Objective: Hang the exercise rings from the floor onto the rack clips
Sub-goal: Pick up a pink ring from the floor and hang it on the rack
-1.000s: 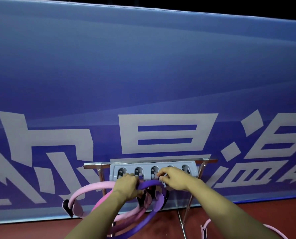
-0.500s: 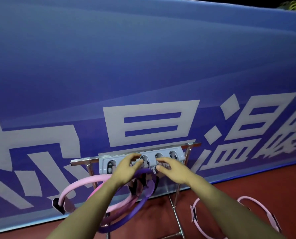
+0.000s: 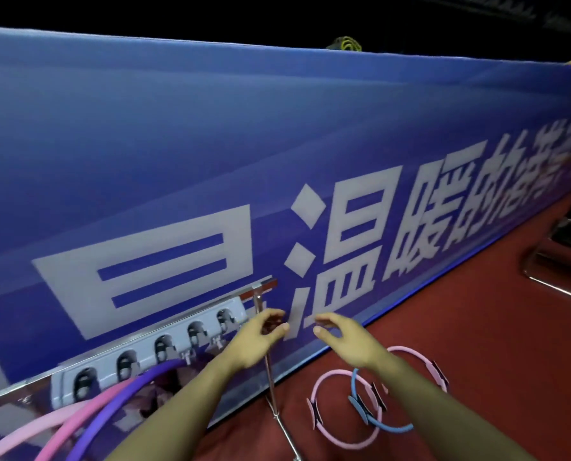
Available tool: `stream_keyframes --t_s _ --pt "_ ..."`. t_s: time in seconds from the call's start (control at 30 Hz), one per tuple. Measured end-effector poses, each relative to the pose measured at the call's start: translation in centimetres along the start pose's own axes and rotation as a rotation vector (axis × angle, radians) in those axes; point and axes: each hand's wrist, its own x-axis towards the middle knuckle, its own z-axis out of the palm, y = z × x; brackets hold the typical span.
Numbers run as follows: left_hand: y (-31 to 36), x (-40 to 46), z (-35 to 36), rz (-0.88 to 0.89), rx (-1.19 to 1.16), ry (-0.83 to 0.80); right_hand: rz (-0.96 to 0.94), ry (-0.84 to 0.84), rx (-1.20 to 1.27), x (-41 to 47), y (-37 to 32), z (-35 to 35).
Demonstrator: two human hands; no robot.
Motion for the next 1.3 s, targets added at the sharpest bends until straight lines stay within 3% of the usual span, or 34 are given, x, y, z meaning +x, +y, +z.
stream_keyframes --t_s 0.4,0.67,1.3 --pt "13.7 9.7 24.9 0.093 0.018 -0.117 0.06 0.239 0.109 -8.9 19.9 -20.4" --pt "21.5 15.9 35.6 0.127 -0.079 -0.165 0.135 0.324 0.19 -10.6 28.8 -29.3" --pt "20.4 41.0 48.5 -0.013 -0.233 -0.283 0.299 0.218 0.156 3.7 46.0 -39.2"
